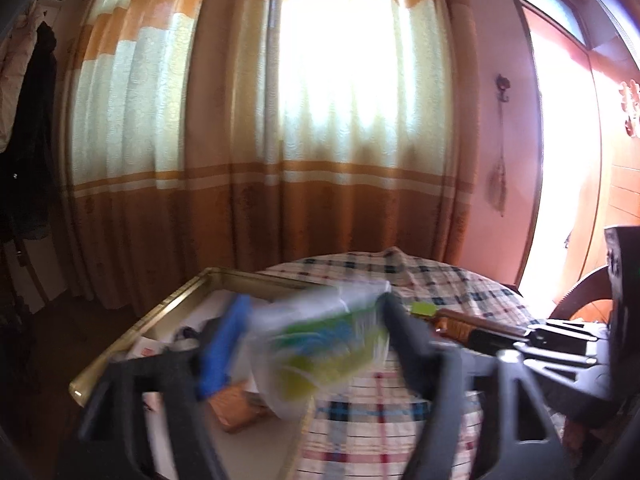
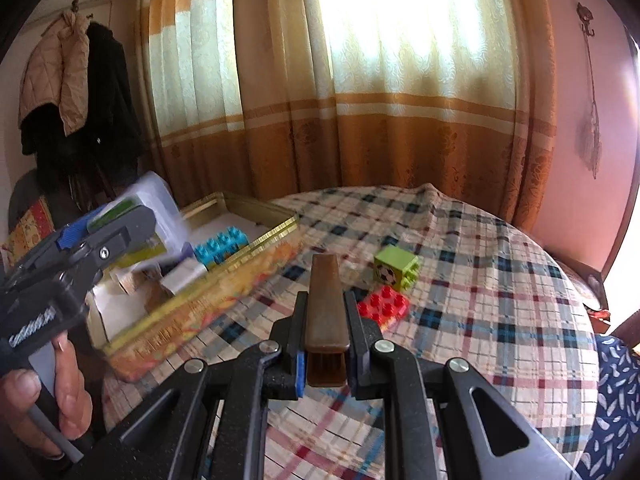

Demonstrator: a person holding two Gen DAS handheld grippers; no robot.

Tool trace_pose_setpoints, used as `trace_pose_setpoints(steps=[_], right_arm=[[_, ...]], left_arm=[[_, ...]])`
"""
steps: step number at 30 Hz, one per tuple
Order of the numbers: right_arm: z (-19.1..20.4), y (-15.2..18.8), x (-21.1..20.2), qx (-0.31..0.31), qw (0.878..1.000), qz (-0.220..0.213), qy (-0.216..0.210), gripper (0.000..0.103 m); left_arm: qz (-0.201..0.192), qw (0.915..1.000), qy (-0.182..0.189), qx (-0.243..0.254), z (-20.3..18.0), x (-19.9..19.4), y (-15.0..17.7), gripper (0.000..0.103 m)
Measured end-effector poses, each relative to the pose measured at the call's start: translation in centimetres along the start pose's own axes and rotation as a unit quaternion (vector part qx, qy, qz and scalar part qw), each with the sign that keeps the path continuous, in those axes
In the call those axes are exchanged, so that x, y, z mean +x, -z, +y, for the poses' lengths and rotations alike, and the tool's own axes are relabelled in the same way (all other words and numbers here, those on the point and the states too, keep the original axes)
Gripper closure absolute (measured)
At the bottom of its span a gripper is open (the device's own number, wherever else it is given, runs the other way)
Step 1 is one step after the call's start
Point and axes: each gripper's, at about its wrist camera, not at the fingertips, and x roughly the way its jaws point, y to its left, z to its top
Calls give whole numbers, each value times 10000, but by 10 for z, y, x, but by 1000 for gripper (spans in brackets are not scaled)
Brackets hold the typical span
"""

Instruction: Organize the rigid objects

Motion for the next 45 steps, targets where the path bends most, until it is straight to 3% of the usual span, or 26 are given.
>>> trace_pose_setpoints(steps=[8,12,14,16,18,20,23,28,33,36,39,40,41,45], right_arm=[[36,-17,14,-245,9991,-26,-351,87],[38,-15,10,-375,9989,-54,-270,87],[28,-12,2,-396,9991,-25,-158,87],[16,-8,-7,-401,9992,-1,-19,87],[2,-4,-19,-318,9995,12,92,87],[-11,4,-28,-304,9993,38,220,87],[-28,12,-32,-289,9988,123,386,87],[-43,20,-32,-147,9988,163,436,87],[-46,25,-27,-117,9988,196,423,87],[-43,26,-27,-132,9988,207,421,87],[-42,26,-26,-133,9988,210,412,87],[-41,26,-25,-141,9988,213,416,87],[-40,26,-25,-140,9988,213,418,87],[-37,25,-24,-143,9989,197,401,87]], left_arm=[[328,9989,-247,-242,40,19,-4,47],[242,9987,-336,-286,43,15,-4,46],[291,9992,-142,-227,31,13,-2,31],[298,9995,-16,-119,15,10,3,9],[392,9990,223,-18,-2,10,10,3],[722,9949,676,203,-27,15,21,0],[1318,9840,1109,463,-60,28,40,0],[1948,9698,1335,609,-88,44,61,0],[2352,9602,1376,615,-96,57,68,0],[2802,9505,1189,621,-94,70,77,0],[2858,9476,1325,536,-91,73,78,3],[2945,9430,1460,523,-92,75,80,16],[3021,9384,1605,480,-92,77,82,22],[2800,9469,1523,425,-85,67,75,22]])
